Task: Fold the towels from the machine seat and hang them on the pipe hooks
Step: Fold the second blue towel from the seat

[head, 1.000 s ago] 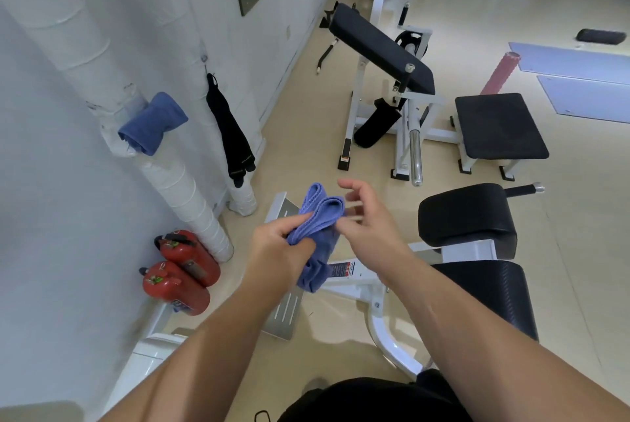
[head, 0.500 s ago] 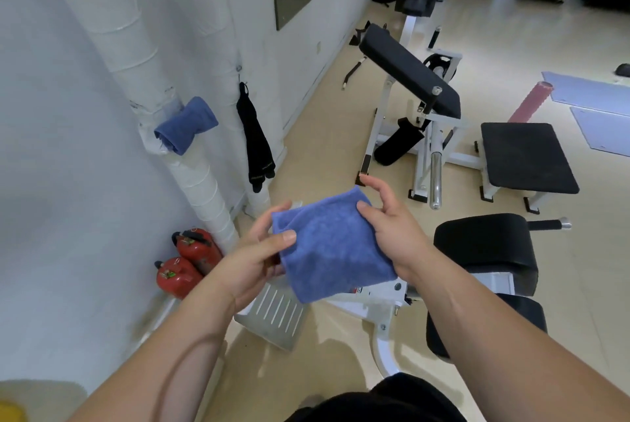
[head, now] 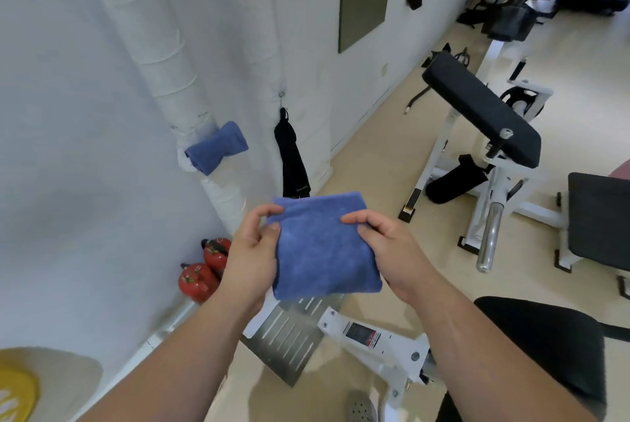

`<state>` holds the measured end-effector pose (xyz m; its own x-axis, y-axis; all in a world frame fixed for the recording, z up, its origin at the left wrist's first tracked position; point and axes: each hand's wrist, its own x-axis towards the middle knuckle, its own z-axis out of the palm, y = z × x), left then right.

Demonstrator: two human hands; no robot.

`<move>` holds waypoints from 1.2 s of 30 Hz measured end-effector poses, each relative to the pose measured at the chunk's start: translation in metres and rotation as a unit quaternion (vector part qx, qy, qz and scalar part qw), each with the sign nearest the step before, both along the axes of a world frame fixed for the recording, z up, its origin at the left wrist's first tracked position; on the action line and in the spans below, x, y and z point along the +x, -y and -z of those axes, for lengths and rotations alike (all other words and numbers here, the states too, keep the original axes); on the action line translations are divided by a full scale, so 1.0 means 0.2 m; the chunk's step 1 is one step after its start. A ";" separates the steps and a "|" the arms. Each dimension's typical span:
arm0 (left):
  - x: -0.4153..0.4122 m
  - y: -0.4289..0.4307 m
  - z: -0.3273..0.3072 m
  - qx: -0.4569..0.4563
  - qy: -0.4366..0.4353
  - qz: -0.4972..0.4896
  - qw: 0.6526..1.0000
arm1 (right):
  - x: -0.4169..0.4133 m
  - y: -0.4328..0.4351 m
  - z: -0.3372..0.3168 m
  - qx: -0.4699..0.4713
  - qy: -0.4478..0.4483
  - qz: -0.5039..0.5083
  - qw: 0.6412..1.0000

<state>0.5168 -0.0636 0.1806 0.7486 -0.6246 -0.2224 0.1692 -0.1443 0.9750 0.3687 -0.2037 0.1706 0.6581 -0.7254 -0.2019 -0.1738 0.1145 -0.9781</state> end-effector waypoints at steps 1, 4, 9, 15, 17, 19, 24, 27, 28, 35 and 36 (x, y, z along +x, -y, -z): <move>-0.01 0.04 0.00 0.006 -0.003 0.007 1.000 | 0.01 0.06 -0.01 -0.007 -0.002 -0.001 1.000; 0.01 0.13 0.01 0.003 0.016 0.065 0.998 | 0.04 0.22 -0.03 0.015 0.019 -0.041 0.999; 0.12 0.21 0.03 0.159 0.255 0.136 0.944 | 0.16 0.44 -0.02 -0.064 0.004 -0.179 0.982; 0.37 0.23 0.01 0.219 0.379 0.088 0.895 | 0.46 0.49 -0.07 -0.240 -0.117 -0.285 0.920; 0.47 0.22 -0.04 0.228 0.409 0.092 0.879 | 0.57 0.47 -0.09 -0.282 -0.138 -0.279 0.908; 0.58 0.20 -0.08 0.226 0.398 0.114 0.882 | 0.66 0.46 -0.13 -0.313 -0.155 -0.259 0.900; 0.84 0.18 -0.20 0.181 0.301 0.155 0.924 | 0.82 0.48 -0.29 -0.291 -0.135 -0.261 0.910; 0.97 0.17 -0.31 0.118 0.231 0.183 0.948 | 0.88 0.50 -0.41 -0.211 -0.071 -0.277 0.935; 1.00 0.17 -0.35 0.091 0.218 0.179 0.955 | 0.90 0.51 -0.45 -0.204 -0.053 -0.270 0.940; 1.09 0.35 -0.58 -0.077 0.241 0.065 0.965 | 1.14 0.59 -0.69 -0.212 0.083 -0.152 0.962; 1.09 0.38 -0.62 -0.087 0.281 0.042 0.955 | 1.17 0.61 -0.73 -0.235 0.099 -0.142 0.956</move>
<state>0.7355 -0.1397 0.3041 0.6647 -0.6784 0.3130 -0.3934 0.0384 0.9186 0.6031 -0.3254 0.3165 0.8335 -0.4921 0.2512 0.0605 -0.3706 -0.9268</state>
